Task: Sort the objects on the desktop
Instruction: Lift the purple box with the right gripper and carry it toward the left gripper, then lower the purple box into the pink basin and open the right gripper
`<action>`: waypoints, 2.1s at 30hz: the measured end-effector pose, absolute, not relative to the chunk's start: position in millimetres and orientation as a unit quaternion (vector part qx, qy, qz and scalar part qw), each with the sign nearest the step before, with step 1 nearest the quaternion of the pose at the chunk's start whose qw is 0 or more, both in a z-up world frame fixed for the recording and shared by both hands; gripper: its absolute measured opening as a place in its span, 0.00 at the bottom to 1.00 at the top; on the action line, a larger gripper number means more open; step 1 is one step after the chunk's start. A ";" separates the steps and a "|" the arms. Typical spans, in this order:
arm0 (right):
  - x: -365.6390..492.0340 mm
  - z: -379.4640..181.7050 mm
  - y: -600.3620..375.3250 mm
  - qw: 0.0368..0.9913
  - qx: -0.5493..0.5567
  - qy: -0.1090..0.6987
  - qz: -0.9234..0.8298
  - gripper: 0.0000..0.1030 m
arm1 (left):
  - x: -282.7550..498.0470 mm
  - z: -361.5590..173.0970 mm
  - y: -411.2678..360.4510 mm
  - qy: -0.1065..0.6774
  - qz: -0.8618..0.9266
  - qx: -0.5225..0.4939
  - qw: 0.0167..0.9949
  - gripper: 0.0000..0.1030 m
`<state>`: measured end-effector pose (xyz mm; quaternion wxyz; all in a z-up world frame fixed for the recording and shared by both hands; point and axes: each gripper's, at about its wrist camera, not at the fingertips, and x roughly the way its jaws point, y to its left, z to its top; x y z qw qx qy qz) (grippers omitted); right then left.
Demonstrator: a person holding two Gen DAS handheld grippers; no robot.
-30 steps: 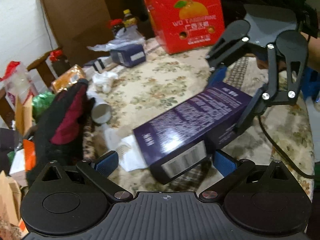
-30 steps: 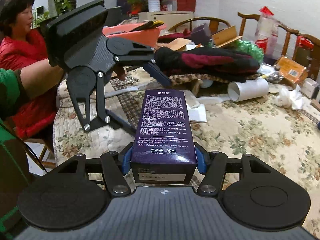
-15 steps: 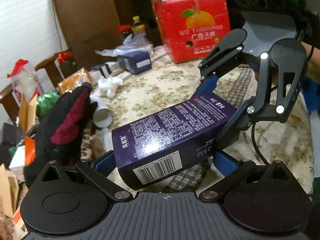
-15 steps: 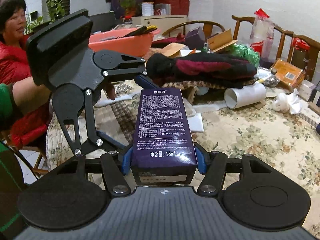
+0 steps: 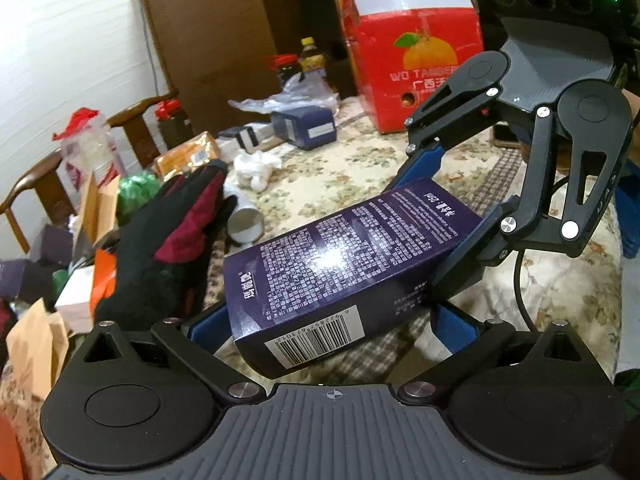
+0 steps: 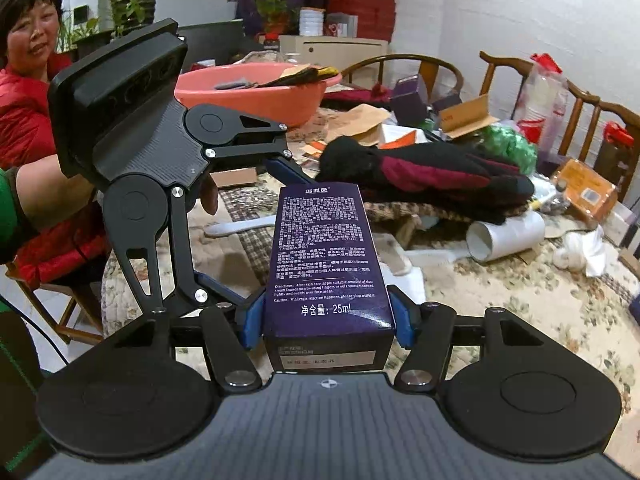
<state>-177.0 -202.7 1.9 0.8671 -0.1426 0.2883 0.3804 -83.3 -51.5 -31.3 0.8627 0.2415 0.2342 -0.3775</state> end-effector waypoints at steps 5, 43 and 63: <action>-178.2 4.8 -187.7 0.861 -0.157 0.289 0.388 0.64 | -89.3 -30.7 -36.8 0.236 -0.369 0.231 0.869 1.00; -152.2 60.9 -127.6 0.853 -0.187 0.226 0.432 0.64 | -100.2 34.2 31.6 0.177 -0.286 0.239 0.911 0.99; 5.7 106.2 111.9 0.831 -0.133 0.202 0.500 0.64 | -22.7 93.8 238.3 0.266 -0.007 0.197 0.944 0.99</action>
